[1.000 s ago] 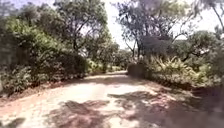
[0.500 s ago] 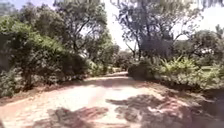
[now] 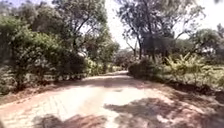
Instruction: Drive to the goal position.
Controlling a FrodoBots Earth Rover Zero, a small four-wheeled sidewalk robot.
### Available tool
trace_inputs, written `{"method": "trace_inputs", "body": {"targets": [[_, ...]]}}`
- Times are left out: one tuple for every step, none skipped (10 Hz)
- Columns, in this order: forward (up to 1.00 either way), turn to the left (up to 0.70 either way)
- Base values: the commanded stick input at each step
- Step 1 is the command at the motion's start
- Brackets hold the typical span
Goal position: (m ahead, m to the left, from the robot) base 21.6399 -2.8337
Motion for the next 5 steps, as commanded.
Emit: {"method": "trace_inputs", "body": {"targets": [[0.70,0.00],[0.70,0.00],[0.70,0.00],[0.70,0.00],[0.70,0.00]]}}
